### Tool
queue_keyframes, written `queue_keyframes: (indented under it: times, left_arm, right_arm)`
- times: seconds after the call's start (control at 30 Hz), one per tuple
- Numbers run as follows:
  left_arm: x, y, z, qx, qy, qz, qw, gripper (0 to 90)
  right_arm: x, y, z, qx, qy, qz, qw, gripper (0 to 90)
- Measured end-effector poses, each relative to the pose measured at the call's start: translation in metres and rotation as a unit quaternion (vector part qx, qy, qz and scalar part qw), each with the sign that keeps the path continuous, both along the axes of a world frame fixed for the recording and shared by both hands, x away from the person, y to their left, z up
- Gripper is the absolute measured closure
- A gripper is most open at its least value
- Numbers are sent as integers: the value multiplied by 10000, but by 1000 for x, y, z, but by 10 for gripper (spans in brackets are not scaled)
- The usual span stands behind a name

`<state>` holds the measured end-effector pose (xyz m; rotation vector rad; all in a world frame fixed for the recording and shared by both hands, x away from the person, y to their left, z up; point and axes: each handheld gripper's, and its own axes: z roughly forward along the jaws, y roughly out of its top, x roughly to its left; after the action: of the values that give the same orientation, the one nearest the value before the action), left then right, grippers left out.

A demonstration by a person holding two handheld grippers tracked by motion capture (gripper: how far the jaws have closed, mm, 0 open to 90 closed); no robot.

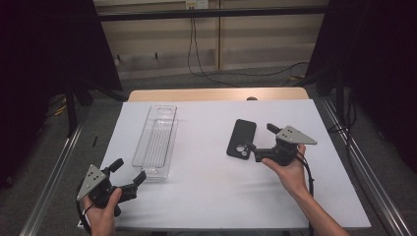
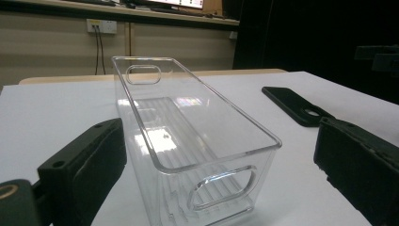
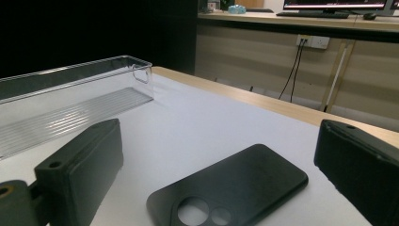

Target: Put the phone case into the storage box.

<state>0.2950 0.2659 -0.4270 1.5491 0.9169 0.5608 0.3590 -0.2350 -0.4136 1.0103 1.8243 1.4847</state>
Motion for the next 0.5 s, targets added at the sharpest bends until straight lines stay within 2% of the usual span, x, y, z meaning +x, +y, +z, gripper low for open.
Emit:
queue_keyframes:
  times: [0.17,0.23,0.4,0.5]
  left_arm:
    - [0,0,0,36,-21,19,10000,31]
    - [0,0,0,45,-22,16,10000,31]
    - [0,0,0,61,-14,20,10000,31]
    - [0,0,0,70,0,29,10000,31]
  right_arm:
    - [11,4,3,55,-32,21,10000,23]
    - [15,6,4,-22,-46,52,10000,27]
    - [22,8,6,62,-56,83,9999,43]
    - [28,9,6,2,-71,71,9999,53]
